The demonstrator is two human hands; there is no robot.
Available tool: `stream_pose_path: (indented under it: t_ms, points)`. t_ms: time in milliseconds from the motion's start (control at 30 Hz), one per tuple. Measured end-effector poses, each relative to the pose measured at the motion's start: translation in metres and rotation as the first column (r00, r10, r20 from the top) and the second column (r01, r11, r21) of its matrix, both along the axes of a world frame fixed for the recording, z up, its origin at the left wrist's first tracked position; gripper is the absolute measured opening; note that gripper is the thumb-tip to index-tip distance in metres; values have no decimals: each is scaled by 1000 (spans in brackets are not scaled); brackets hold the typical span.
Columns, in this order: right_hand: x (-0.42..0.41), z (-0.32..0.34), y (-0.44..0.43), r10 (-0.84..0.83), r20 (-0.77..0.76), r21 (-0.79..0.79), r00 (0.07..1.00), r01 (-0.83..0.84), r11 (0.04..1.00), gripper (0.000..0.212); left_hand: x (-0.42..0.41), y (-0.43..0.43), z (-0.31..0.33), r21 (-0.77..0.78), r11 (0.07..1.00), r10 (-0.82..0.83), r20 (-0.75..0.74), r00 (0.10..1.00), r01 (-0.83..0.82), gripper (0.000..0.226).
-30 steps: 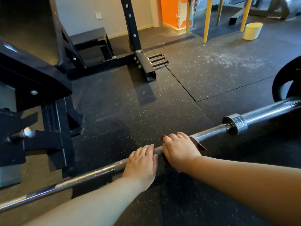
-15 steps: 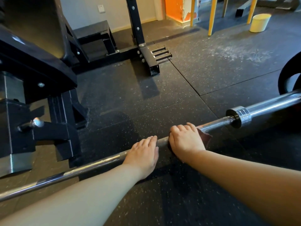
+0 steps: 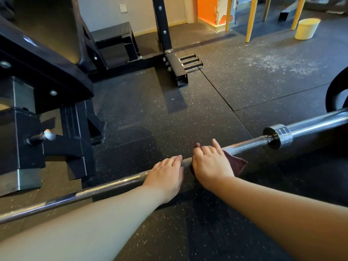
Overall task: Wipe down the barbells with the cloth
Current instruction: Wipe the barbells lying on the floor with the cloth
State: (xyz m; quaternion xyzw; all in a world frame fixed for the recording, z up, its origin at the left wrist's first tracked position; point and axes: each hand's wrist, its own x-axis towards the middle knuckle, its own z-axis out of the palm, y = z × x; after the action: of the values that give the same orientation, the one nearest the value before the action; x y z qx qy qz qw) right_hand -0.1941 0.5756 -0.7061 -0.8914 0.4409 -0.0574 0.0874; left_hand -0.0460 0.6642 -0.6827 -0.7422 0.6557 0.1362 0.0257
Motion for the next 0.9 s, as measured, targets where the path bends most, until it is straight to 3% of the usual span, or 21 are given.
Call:
stream_pose_path:
  t_ms: [133,233,333,533,667,733,900]
  points:
    - [-14,7,-12,138,-42,13,989,-138,990,36,2,1,0,5,1000,-22,31,999,22,55]
    - [-30,7,-23,-86,-12,-77,996,85,993,26,8,4,-3,3,1000,-28,75,997,28,55]
    - [-14,4,-14,-190,-9,-25,982,190,982,23,12,4,-6,-10,1000,3,74,997,-2,55]
    - [20,7,-7,63,3,83,998,-63,995,21,9,0,-6,-27,999,43,46,998,-42,53]
    - [17,8,-20,-97,-26,26,995,97,995,40,12,0,-6,-37,997,68,33,997,-66,51]
    - [26,10,-13,-175,-40,64,984,178,982,34,12,-2,-5,-40,993,109,31,994,-108,49]
    - [30,6,-2,67,35,90,997,-70,993,15,7,-7,-3,-28,989,147,72,987,-145,44]
